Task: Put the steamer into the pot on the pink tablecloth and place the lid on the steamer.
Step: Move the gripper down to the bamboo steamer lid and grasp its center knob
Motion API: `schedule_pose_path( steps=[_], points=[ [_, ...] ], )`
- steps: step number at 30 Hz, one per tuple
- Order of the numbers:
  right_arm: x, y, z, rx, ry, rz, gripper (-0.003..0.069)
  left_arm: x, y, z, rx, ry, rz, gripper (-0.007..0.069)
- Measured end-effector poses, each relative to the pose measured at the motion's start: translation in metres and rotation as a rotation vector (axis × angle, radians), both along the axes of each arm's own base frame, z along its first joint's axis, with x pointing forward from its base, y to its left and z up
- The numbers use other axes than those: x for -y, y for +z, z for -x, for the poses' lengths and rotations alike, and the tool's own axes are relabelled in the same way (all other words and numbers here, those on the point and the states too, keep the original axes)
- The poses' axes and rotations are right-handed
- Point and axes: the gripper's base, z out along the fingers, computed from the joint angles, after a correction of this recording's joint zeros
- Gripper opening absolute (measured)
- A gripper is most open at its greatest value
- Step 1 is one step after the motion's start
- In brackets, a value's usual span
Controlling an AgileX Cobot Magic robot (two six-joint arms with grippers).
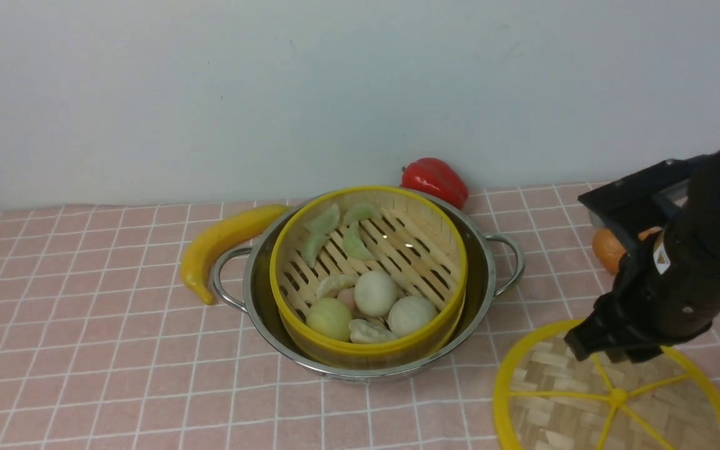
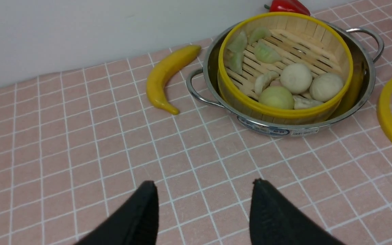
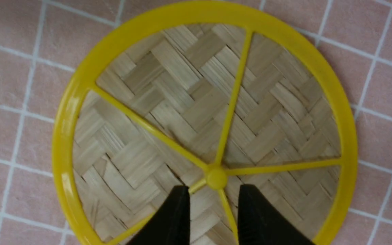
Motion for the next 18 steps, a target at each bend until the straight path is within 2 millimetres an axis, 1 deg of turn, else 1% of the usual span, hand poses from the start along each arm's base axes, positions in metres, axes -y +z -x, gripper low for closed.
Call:
schedule_pose_path(
  steps=[5,7,8,10,11,13,18],
  points=[
    [-0.001,-0.004,-0.005,0.0,-0.004,-0.028,0.0225,0.001,0.002,-0.001,0.026,-0.004,0.013,0.0347],
    [0.005,-0.016,-0.013,-0.044,-0.042,-0.02,0.0228,0.001,0.002,-0.001,0.028,-0.008,0.02,0.0347],
    [0.006,-0.017,-0.014,-0.048,-0.046,-0.02,0.0228,0.001,0.002,-0.001,0.028,-0.008,0.02,0.0347],
    [0.013,-0.032,-0.022,-0.096,-0.084,-0.016,0.0231,0.002,0.003,-0.001,0.028,-0.011,0.025,0.0347],
    [0.013,-0.032,-0.022,-0.099,-0.086,-0.017,0.0232,0.002,0.003,-0.001,0.028,-0.011,0.025,0.0347],
    [0.015,-0.04,-0.026,-0.134,-0.09,-0.029,0.0235,0.002,0.003,-0.001,0.032,-0.011,0.027,0.0347],
    [0.013,-0.053,-0.028,-0.178,-0.085,-0.028,0.0239,0.002,0.003,-0.001,0.035,-0.014,0.031,0.0347]
  ],
)
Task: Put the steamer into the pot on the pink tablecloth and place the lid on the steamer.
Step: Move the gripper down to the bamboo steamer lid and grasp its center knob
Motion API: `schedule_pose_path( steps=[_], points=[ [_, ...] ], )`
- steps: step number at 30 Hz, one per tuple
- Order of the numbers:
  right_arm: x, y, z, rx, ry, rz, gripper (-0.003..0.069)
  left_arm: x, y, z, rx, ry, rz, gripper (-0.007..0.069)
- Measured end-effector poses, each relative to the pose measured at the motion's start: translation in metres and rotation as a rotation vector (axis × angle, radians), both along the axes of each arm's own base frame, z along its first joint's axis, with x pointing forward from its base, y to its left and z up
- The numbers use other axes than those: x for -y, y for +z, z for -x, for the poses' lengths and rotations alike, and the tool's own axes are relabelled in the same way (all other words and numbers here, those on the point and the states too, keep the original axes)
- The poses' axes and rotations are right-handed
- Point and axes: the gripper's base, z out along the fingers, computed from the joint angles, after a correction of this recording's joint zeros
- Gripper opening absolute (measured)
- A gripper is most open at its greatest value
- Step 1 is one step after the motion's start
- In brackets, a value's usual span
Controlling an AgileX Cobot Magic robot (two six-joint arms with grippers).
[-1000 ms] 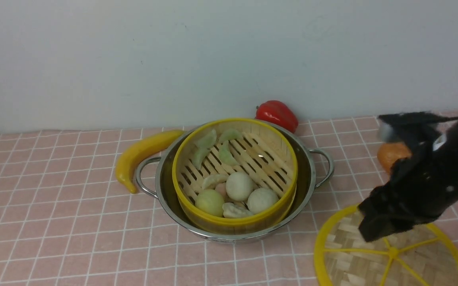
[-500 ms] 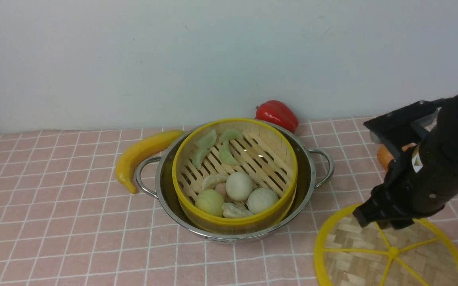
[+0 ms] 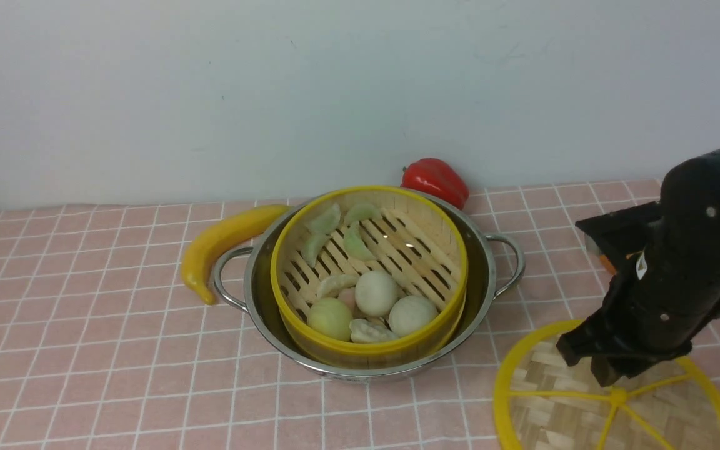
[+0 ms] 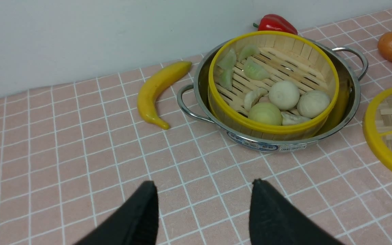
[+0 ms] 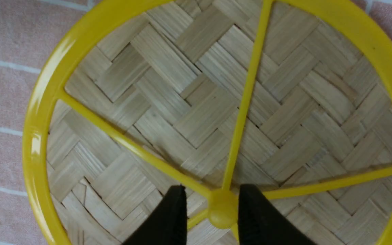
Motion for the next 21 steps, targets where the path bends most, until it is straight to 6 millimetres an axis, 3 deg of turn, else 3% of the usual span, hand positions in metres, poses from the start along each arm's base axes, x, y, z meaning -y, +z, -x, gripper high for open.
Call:
schedule_pose_path(
  steps=[10,13,16,21],
  points=[
    [0.003,-0.027,0.007,-0.052,0.002,0.025,0.0239,0.0,0.0,0.0,-0.001,-0.003,0.004,0.0347],
    [0.003,-0.028,0.007,-0.052,-0.002,0.023,0.0225,0.0,0.0,0.0,-0.001,-0.003,0.004,0.0347],
    [0.004,-0.027,0.007,-0.05,0.0,0.026,0.0149,0.0,0.0,0.0,-0.001,-0.003,0.004,0.0347],
    [0.008,-0.016,0.015,-0.106,0.008,0.065,0.0146,0.001,0.0,0.0,-0.001,-0.004,0.005,0.0347]
  ],
)
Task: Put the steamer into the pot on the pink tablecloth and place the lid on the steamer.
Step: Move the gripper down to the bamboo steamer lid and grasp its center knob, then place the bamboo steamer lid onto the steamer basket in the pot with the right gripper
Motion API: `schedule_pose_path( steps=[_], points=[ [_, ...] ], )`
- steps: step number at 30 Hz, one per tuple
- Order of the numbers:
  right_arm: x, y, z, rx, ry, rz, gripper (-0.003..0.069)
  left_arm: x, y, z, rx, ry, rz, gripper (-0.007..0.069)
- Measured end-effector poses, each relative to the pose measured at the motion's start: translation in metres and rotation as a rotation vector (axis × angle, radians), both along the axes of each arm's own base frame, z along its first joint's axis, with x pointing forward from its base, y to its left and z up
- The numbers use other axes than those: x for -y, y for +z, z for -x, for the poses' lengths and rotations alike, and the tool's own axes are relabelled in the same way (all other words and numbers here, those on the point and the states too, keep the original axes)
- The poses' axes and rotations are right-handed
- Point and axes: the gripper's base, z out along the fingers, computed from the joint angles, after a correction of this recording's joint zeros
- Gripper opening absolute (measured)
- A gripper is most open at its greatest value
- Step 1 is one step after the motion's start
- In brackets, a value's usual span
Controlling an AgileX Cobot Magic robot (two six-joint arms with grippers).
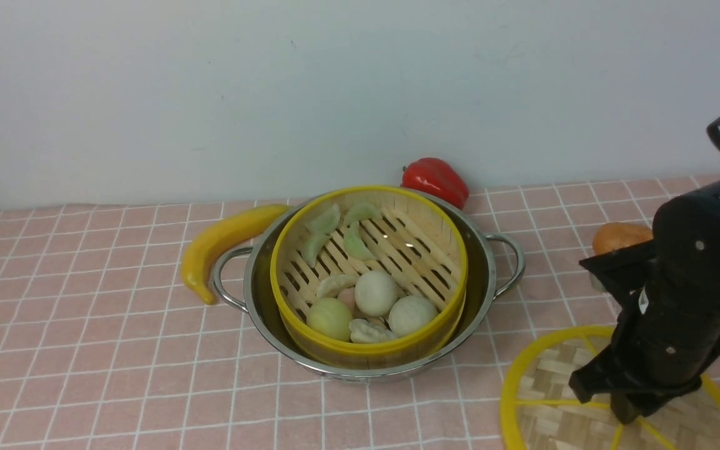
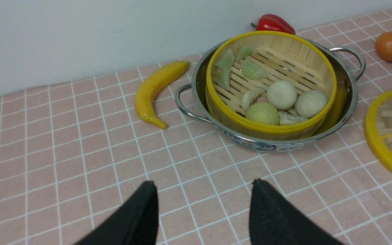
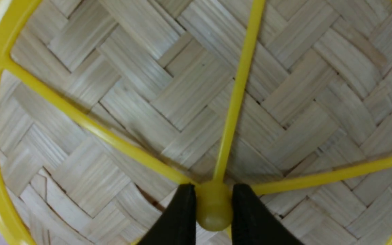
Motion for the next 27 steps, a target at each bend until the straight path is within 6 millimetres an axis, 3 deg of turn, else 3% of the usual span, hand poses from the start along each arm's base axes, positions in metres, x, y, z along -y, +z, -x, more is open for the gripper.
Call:
schedule_pose_path(
  steps=[6,10,11,12,14,15,16,19,22,27],
  points=[
    [0.005,0.059,0.004,0.084,0.011,0.004,0.0146,0.0,0.0,0.0,0.0,0.0,0.0,0.0347],
    [-0.003,0.126,-0.008,0.293,0.008,-0.108,0.0146,0.0,0.0,0.0,-0.001,0.0,0.0,0.0347],
    [-0.004,0.129,-0.009,0.301,0.009,-0.114,0.0146,0.0,0.0,0.0,-0.001,0.0,0.0,0.0347],
    [-0.012,0.144,-0.016,0.343,0.024,-0.152,0.0146,0.0,0.0,0.0,-0.001,0.0,0.0,0.0347],
    [-0.025,0.155,-0.023,0.373,0.047,-0.188,0.0146,0.0,0.0,0.0,-0.001,0.0,0.0,0.0347],
    [-0.048,0.162,-0.036,0.394,0.086,-0.226,0.0146,0.0,0.0,0.0,-0.001,0.0,0.001,0.0347],
    [-0.051,0.162,-0.038,0.395,0.09,-0.228,0.0146,0.0,0.0,0.0,-0.001,0.0,0.001,0.0347],
    [-0.09,0.157,-0.06,0.403,0.153,-0.252,0.0146,0.0,0.0,0.0,-0.001,0.0,0.001,0.0347],
    [-0.13,0.135,-0.081,0.386,0.195,-0.248,0.0146,0.0,0.0,0.0,-0.001,0.0,0.001,0.0347],
    [-0.169,0.112,-0.099,0.39,0.226,-0.252,0.0146,0.0,0.0,0.0,-0.001,0.0,0.001,0.0347]
  ],
)
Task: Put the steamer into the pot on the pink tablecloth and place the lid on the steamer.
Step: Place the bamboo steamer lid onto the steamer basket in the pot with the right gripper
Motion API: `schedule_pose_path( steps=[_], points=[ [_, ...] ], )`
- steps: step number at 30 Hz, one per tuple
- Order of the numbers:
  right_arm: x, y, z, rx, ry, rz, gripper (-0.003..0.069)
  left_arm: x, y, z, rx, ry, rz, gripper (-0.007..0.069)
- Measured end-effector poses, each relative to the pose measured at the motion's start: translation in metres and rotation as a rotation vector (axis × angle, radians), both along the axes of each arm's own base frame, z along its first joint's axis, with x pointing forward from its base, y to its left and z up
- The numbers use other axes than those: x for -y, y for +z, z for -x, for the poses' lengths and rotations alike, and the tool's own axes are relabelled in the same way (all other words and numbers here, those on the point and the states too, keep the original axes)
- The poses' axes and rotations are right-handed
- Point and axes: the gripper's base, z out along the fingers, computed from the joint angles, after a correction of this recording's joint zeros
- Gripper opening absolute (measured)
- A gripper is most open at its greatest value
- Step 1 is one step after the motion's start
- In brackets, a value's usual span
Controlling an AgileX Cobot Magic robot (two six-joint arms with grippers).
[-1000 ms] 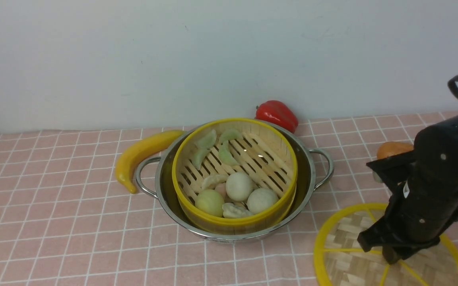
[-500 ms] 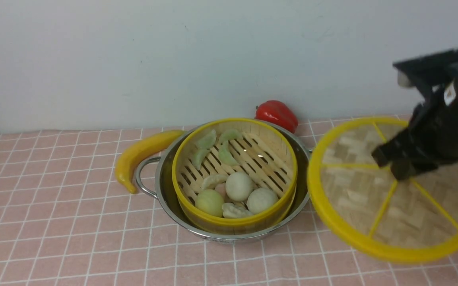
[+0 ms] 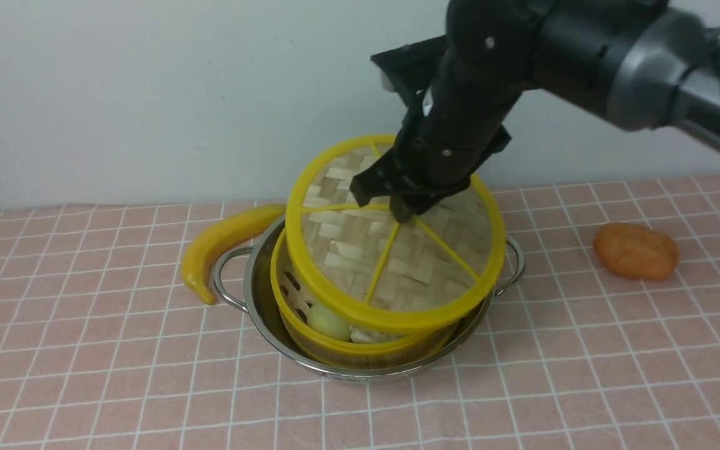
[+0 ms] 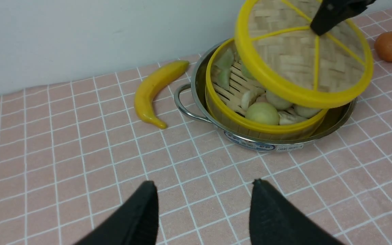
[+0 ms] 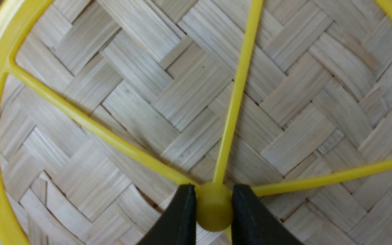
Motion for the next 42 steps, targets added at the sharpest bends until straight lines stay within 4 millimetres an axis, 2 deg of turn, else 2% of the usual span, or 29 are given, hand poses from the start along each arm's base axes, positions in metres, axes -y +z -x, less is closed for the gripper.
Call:
schedule_pose_path(
  steps=[6,16,27,34,42],
  points=[
    [-0.017,-0.014,-0.004,0.005,0.022,0.019,0.0146,0.0,0.0,0.0,0.0,0.0,0.0,0.0347],
    [-0.019,-0.032,-0.011,-0.005,0.023,0.068,0.0146,0.0,0.0,0.0,0.0,0.0,0.0,0.0347],
    [-0.019,-0.032,-0.011,-0.001,0.04,0.074,0.0146,0.0,0.0,0.0,0.0,0.0,0.0,0.0347],
    [-0.024,-0.046,-0.012,-0.036,0.074,0.078,0.0146,0.0,0.0,0.0,0.0,0.0,0.0,0.0347],
    [-0.024,-0.048,-0.012,-0.035,0.089,0.086,0.0146,0.0,0.0,0.0,0.0,0.0,0.0,0.0347]
  ],
)
